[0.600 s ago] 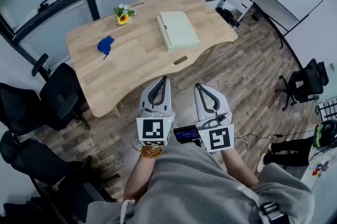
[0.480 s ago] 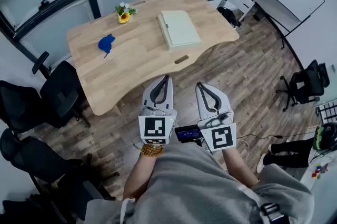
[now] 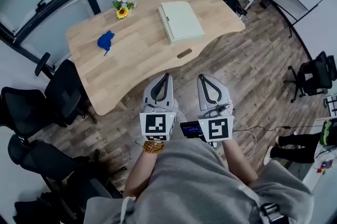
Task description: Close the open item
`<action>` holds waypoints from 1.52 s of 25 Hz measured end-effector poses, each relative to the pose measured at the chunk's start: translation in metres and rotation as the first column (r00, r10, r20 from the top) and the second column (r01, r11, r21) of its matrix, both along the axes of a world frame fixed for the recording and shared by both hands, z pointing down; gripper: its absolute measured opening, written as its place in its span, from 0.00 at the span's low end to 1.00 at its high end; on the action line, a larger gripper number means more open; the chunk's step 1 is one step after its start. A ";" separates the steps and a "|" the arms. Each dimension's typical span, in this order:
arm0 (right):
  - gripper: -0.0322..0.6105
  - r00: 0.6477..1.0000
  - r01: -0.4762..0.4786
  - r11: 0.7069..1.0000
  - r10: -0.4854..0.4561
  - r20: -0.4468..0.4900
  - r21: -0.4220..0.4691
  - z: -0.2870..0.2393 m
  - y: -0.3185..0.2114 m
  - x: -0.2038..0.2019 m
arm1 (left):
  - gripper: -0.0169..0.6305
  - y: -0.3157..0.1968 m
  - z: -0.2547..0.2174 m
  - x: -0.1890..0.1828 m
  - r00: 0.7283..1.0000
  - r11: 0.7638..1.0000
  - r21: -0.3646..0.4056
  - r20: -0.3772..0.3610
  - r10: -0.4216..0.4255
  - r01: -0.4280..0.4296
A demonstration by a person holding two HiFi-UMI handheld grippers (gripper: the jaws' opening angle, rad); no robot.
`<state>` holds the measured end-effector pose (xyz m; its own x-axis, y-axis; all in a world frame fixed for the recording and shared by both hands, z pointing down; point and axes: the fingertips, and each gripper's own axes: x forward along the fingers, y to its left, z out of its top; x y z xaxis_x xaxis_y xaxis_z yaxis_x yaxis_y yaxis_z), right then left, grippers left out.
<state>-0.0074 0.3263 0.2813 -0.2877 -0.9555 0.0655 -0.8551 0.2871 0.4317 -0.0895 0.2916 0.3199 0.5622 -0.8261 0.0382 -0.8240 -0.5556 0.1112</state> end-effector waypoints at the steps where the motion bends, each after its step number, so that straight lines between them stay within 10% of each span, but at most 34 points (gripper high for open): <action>1: 0.07 1.000 -0.004 1.000 0.004 0.002 -0.003 0.002 -0.006 0.003 | 0.04 -0.005 0.004 0.001 1.000 1.000 -0.008 0.009 0.001 -0.001; 24: 0.07 0.998 0.054 0.990 -0.058 -0.032 -0.132 0.094 -0.188 0.119 | 0.04 -0.166 0.066 0.068 0.989 0.997 -0.080 0.146 0.018 -0.006; 30: 0.10 0.989 0.129 0.972 -0.111 0.099 -0.195 0.109 -0.243 0.150 | 0.04 -0.199 0.088 0.086 0.984 0.992 -0.125 0.177 -0.010 0.033; 38: 0.25 0.962 0.256 0.917 -0.274 -0.014 -0.305 0.191 -0.309 0.128 | 0.04 -0.235 0.121 0.064 0.973 0.978 -0.165 0.212 -0.090 0.126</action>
<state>0.1206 0.0170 0.4723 -0.5152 -0.7786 0.3582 -0.7071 0.6224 0.3357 -0.0253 0.0569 0.4408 0.4359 -0.8513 0.2920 -0.8932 -0.4490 0.0242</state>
